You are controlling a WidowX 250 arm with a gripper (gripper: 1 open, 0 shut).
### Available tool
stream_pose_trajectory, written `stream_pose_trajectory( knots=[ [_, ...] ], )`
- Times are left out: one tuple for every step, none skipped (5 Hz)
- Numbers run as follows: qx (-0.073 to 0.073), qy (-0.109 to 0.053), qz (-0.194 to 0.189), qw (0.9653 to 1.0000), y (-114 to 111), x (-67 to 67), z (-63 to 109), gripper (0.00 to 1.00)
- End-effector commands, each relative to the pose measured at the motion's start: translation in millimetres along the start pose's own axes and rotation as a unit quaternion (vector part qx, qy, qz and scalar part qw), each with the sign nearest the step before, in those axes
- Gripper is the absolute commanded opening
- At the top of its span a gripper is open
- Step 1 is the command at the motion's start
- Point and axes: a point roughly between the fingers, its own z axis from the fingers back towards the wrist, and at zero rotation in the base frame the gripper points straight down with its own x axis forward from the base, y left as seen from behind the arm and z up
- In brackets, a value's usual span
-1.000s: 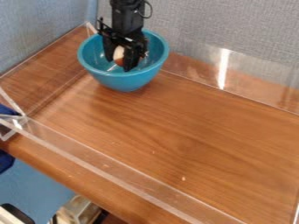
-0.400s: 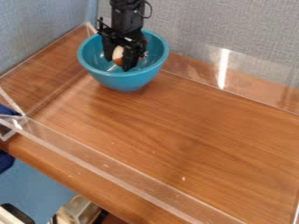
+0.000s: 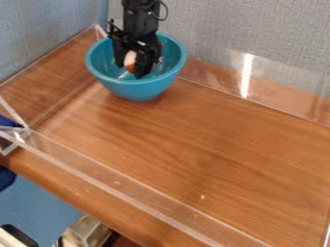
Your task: Put the mushroom in the blue bowl
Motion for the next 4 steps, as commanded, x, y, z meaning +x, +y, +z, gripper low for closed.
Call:
stream_pose_trajectory(
  knots=[
    [0.014, -0.025, -0.002, 0.9996, 8, 7.2, 17.7, 0.00],
    [0.014, -0.023, -0.004, 0.9996, 7, 7.8, 17.1, 0.00],
    [0.012, -0.019, -0.002, 0.9997, 8, 7.5, 17.2, 1.00],
    [0.021, -0.028, 0.000, 0.9994, 10, 6.4, 36.4, 1.00]
  ],
)
